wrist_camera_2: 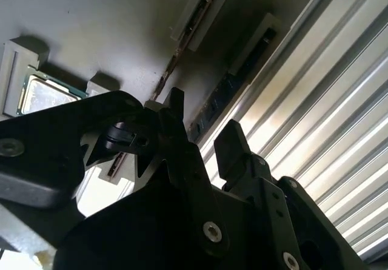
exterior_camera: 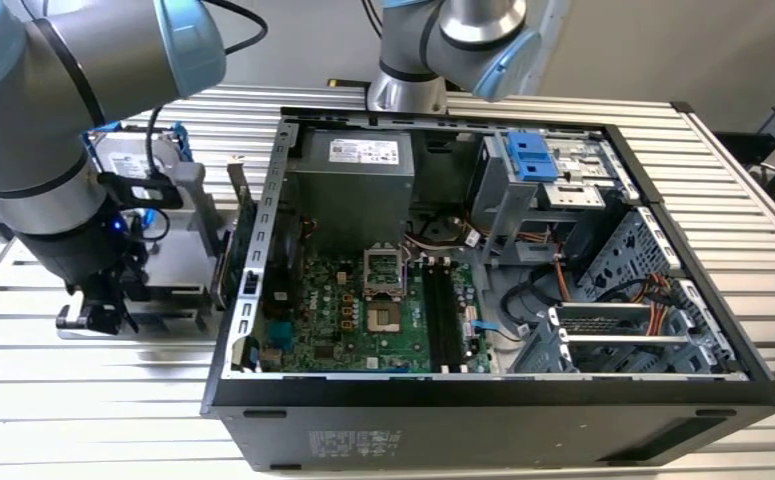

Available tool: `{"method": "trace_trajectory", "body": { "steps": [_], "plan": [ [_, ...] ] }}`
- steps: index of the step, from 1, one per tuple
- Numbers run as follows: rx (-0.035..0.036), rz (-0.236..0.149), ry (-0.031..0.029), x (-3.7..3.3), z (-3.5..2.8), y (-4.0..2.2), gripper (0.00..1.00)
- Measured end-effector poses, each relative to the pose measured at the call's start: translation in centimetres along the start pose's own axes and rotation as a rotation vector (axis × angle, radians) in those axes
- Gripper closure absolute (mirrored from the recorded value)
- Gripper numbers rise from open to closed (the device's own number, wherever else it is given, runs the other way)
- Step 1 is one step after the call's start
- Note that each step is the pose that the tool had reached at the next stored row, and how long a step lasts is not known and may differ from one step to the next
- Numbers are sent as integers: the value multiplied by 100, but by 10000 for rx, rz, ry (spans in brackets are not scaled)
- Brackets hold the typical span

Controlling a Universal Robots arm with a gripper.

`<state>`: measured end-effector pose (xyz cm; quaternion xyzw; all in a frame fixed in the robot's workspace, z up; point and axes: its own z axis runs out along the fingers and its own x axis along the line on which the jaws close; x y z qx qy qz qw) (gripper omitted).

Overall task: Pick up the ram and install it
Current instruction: 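Pick up the ram and move it above insertion slot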

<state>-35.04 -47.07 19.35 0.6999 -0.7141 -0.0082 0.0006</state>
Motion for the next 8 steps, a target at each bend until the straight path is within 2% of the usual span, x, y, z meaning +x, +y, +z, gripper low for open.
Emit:
{"method": "trace_trajectory", "body": {
  "steps": [7,8],
  "plan": [
    [0,-1,0,21,23,-1,0],
    [0,-1,0,21,23,-1,100]
  ]
}}
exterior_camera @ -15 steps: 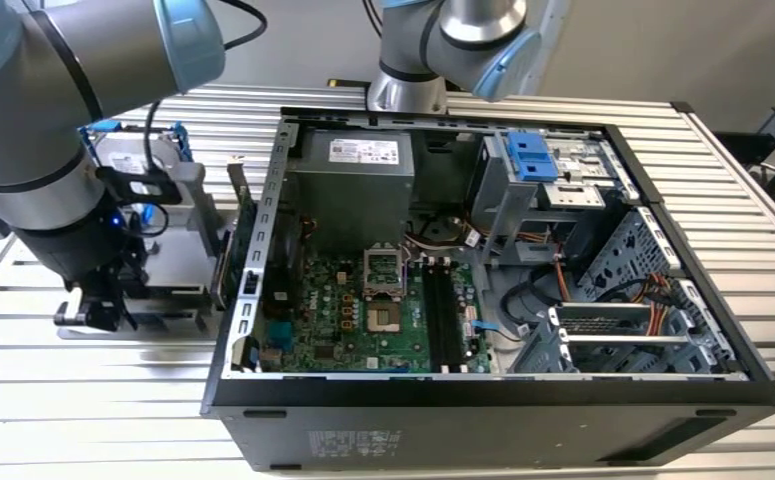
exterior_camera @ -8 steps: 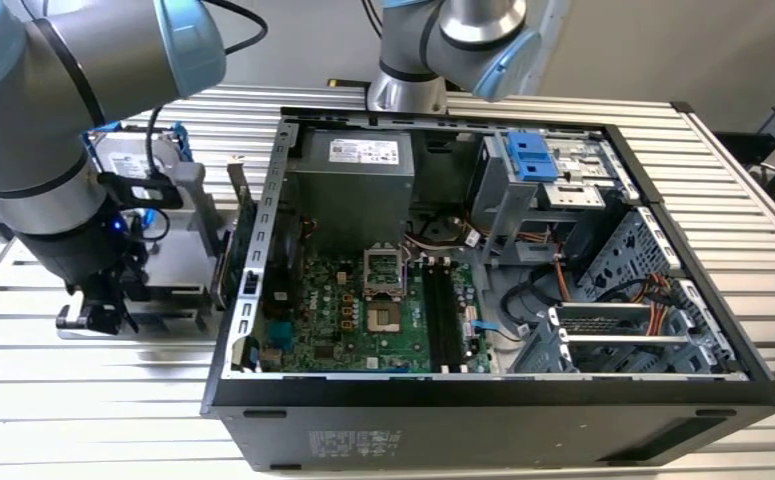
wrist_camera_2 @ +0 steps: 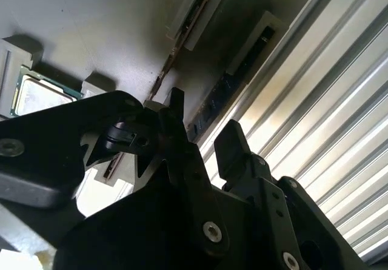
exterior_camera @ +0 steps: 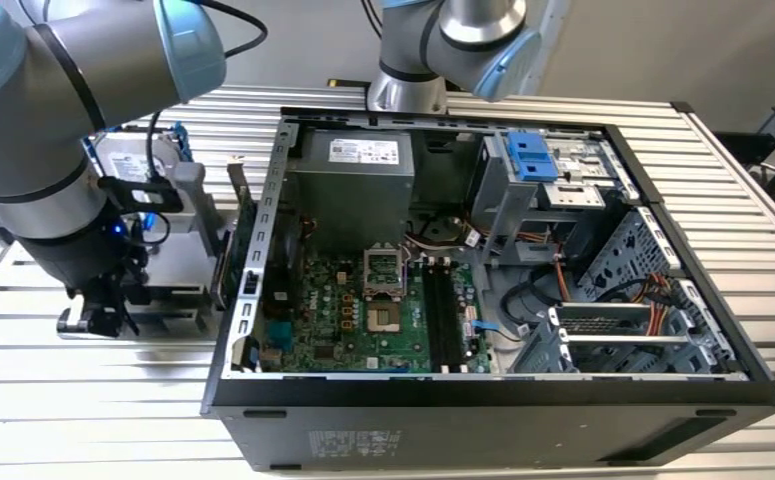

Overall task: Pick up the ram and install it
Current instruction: 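Pick up the ram and move it above insertion slot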

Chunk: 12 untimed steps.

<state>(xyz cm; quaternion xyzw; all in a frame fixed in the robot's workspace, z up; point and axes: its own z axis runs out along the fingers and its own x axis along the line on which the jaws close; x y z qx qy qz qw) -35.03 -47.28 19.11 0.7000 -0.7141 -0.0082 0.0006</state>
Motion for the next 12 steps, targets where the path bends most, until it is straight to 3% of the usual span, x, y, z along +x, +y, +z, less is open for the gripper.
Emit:
{"method": "trace_trajectory", "body": {
  "steps": [12],
  "plan": [
    [-1,0,1,2,2,0,100]
  ]
}}
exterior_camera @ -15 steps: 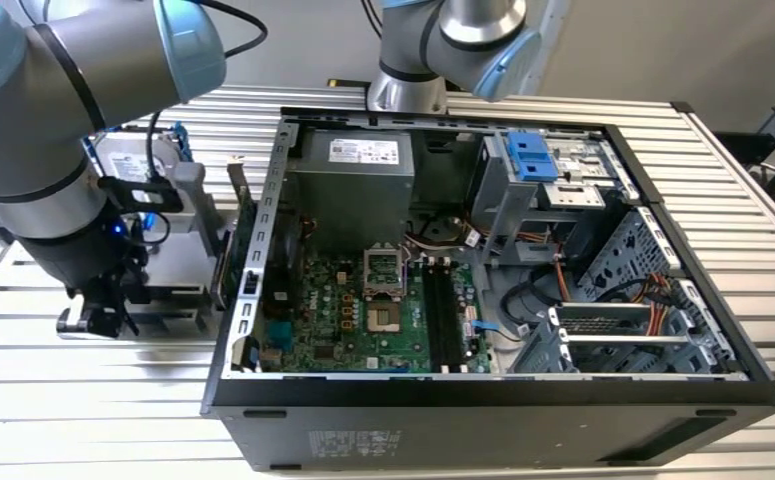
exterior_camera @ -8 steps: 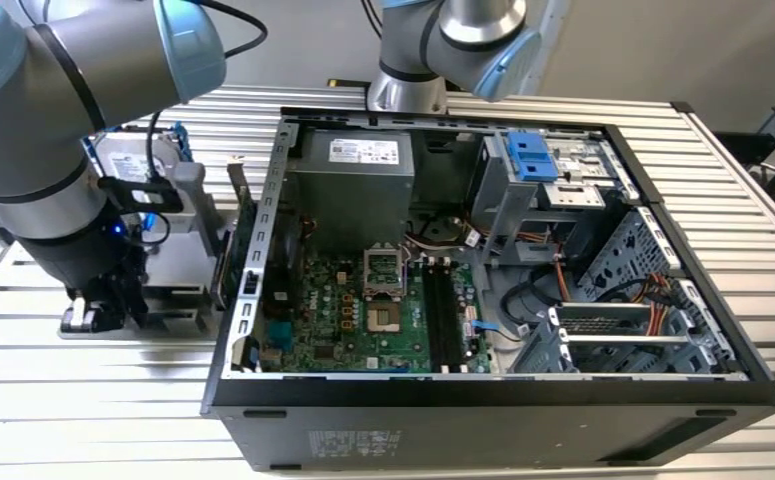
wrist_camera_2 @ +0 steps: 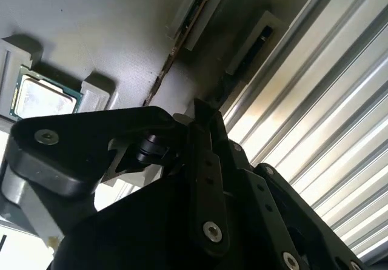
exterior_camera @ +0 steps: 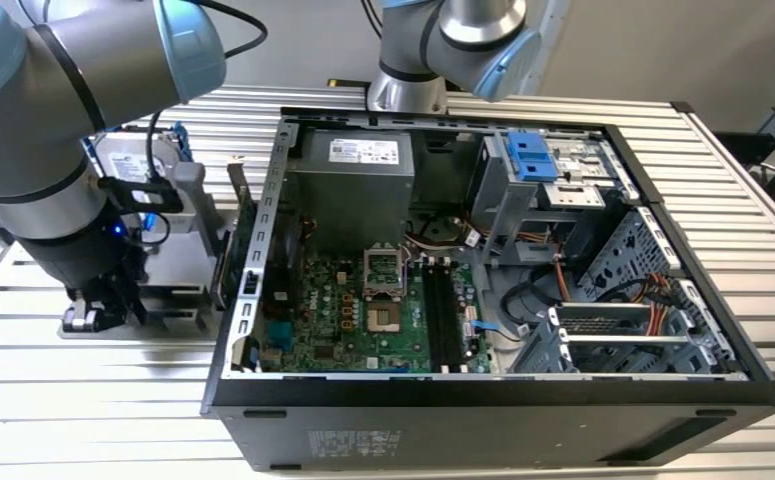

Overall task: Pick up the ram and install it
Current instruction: 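Pick up the ram and move it above insertion slot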

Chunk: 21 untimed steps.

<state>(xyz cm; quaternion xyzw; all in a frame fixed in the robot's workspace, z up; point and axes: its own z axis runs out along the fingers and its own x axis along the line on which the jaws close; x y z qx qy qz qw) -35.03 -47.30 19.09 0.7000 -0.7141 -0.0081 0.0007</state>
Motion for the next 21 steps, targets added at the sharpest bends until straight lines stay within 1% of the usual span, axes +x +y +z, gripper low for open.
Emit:
{"method": "trace_trajectory", "body": {
  "steps": [21],
  "plan": [
    [0,0,-1,4,4,0,100]
  ]
}}
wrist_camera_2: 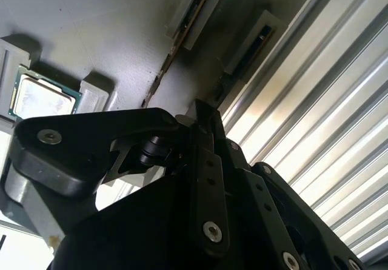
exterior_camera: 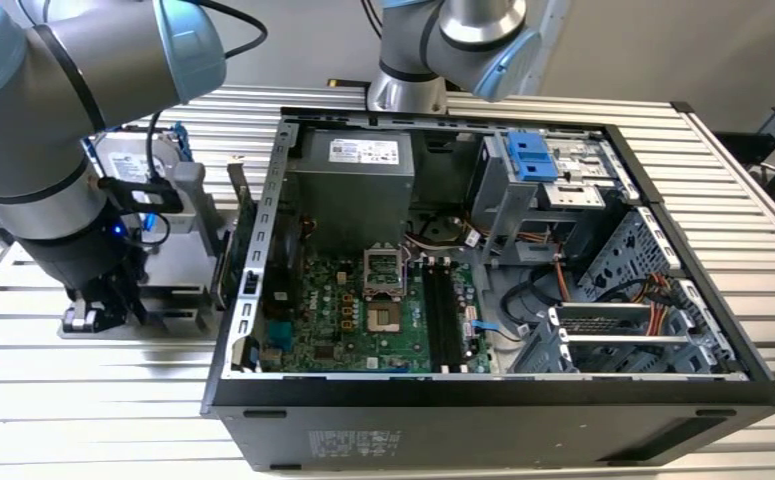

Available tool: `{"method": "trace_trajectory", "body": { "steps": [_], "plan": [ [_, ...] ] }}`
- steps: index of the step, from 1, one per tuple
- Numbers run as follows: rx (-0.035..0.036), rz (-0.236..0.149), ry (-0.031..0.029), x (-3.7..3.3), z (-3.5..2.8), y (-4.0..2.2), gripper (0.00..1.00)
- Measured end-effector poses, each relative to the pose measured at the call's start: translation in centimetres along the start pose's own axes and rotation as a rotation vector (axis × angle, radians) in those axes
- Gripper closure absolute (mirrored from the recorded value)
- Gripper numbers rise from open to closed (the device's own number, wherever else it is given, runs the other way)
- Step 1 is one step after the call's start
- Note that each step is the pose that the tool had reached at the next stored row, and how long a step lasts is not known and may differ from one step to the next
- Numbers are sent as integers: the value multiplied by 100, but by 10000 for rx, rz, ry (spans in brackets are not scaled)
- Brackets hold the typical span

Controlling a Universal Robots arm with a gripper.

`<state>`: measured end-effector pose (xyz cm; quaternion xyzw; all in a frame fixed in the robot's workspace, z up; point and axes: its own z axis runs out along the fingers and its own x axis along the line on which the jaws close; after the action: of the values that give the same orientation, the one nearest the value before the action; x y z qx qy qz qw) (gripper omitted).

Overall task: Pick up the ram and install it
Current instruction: 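Pick up the ram and move it above insertion slot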

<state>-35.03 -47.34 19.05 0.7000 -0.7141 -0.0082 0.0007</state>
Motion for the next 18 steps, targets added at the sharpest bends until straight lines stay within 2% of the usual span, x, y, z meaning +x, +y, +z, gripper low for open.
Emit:
{"method": "trace_trajectory", "body": {
  "steps": [5,7,18],
  "plan": [
    [1,0,0,1,-2,0,100],
    [1,0,-1,0,-39,0,100],
    [-2,-1,0,-7,-526,7,100]
  ]
}}
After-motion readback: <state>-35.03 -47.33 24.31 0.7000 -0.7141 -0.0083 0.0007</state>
